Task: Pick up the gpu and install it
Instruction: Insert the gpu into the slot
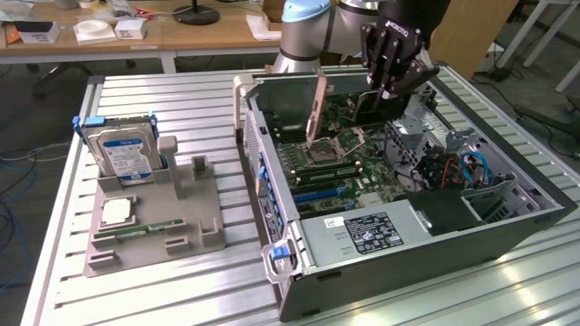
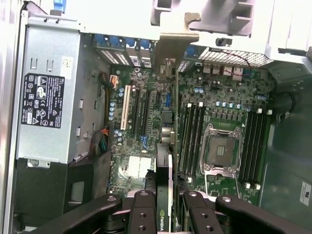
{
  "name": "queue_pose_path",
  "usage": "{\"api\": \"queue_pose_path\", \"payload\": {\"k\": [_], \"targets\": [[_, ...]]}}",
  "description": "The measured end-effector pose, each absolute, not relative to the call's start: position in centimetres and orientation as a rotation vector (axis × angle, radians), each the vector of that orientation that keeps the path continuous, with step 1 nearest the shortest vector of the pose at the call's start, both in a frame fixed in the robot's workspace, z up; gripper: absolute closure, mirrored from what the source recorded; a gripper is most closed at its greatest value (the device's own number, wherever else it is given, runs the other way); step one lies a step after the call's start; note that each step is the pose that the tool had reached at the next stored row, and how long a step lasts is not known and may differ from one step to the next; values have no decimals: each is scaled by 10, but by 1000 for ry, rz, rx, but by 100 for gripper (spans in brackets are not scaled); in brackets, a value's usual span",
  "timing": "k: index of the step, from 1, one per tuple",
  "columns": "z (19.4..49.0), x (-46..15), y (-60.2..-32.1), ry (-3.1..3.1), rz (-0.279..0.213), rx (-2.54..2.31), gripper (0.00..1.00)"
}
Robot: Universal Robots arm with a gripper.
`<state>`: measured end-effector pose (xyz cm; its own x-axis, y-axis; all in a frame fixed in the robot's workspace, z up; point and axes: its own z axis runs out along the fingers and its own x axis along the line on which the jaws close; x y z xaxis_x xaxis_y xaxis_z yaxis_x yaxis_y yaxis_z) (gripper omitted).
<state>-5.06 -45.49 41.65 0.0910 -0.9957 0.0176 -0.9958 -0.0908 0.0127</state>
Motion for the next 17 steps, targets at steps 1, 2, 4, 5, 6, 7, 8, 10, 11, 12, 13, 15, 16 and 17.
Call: {"api": "queue_pose_path", "payload": {"k": [1, 2, 4, 5, 6, 7, 8, 10, 11, 12, 13, 15, 16, 17], "targets": [[416, -51, -455, -2114, 7, 2295, 74], [416, -51, -455, -2124, 7, 2286, 74], [416, -50, -455, -2145, 6, 2266, 74], [416, -50, -455, -2153, 6, 2258, 74], [416, -50, -455, -2161, 6, 2251, 74], [416, -50, -455, -2168, 6, 2244, 74], [415, -50, -455, -2174, 6, 2239, 74], [415, -50, -454, -2179, 6, 2233, 74], [415, -50, -454, -2181, 6, 2231, 74], [415, -50, -453, -2183, 5, 2230, 74], [414, -50, -453, -2184, 6, 2229, 74], [414, -50, -453, -2185, 6, 2227, 74], [414, -50, -452, -2186, 6, 2227, 74], [414, -50, -452, -2187, 5, 2226, 74]]}}
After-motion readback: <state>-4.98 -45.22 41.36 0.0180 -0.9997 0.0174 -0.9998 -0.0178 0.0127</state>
